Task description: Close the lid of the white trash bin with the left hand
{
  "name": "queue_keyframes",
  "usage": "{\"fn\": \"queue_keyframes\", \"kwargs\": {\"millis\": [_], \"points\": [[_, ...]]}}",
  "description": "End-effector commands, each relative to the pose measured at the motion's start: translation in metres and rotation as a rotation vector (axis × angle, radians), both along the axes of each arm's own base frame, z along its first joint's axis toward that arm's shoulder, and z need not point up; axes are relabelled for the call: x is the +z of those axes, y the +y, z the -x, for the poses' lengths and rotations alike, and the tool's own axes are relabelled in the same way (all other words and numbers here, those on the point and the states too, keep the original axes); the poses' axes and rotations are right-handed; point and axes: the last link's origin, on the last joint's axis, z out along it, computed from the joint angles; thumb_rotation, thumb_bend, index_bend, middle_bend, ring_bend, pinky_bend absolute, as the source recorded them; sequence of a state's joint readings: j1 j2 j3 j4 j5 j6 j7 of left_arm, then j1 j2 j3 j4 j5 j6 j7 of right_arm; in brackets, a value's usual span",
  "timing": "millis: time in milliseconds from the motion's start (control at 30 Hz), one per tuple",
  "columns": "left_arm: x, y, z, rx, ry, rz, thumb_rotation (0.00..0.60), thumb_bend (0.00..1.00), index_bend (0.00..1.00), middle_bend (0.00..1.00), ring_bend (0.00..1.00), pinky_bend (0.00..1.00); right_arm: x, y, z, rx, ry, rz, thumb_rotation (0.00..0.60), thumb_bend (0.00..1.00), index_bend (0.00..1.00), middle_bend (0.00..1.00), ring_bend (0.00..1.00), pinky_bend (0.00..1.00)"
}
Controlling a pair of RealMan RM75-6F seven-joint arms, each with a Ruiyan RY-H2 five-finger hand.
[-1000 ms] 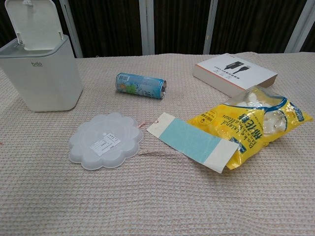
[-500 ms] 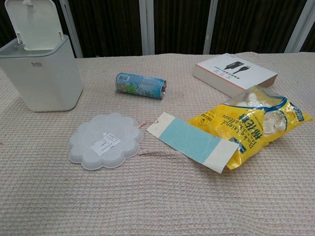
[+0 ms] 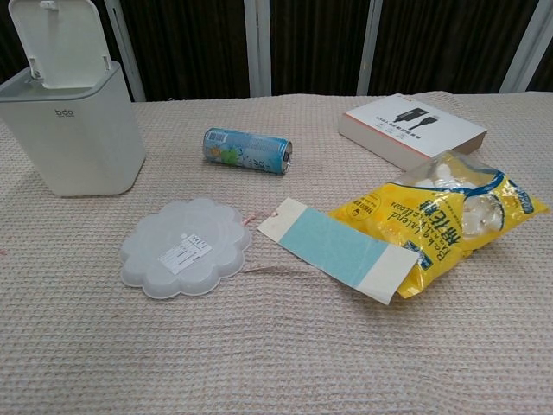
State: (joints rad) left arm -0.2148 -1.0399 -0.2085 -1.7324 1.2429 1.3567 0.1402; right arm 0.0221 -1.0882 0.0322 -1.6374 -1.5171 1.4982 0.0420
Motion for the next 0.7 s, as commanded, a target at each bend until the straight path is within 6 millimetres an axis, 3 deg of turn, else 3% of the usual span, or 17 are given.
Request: {"fn": "queue_keyframes", "kwargs": {"millis": [33,100,300,500,700], "points": [[0.01,0.044,-0.019,0.012,-0.011,-0.002,0.6,0.37,0.0,0.36,0.73,0.91,-0.001,0.0,0.0,-0.01,-0.01,-0.003,0.6,0.15,0.0,0.0,0.0,0.0],[0.014,0.059,-0.028,0.015,-0.017,0.0,0.6,0.39,0.0,0.57,0.8,0.95,-0.001,0.0,0.0,-0.016,-0.012,-0.004,0.6,0.15,0.0,0.0,0.0,0.0],[0.022,0.106,-0.056,0.037,-0.025,0.026,0.6,0.55,0.0,0.87,0.91,1.0,0.0,0.0,0.0,-0.03,-0.026,-0.006,0.6,0.15,0.0,0.0,0.0,0.0],[0.026,0.142,-0.078,0.095,-0.061,0.09,0.6,0.71,0.0,0.98,0.97,1.0,-0.001,-0.002,0.001,-0.041,-0.041,-0.011,0.6,0.15,0.0,0.0,0.0,0.0],[0.02,0.165,-0.098,0.139,-0.089,0.144,0.6,0.77,0.0,1.0,0.98,1.0,-0.002,-0.002,0.0,-0.046,-0.06,-0.022,0.6,0.15,0.0,0.0,0.0,0.0]]}}
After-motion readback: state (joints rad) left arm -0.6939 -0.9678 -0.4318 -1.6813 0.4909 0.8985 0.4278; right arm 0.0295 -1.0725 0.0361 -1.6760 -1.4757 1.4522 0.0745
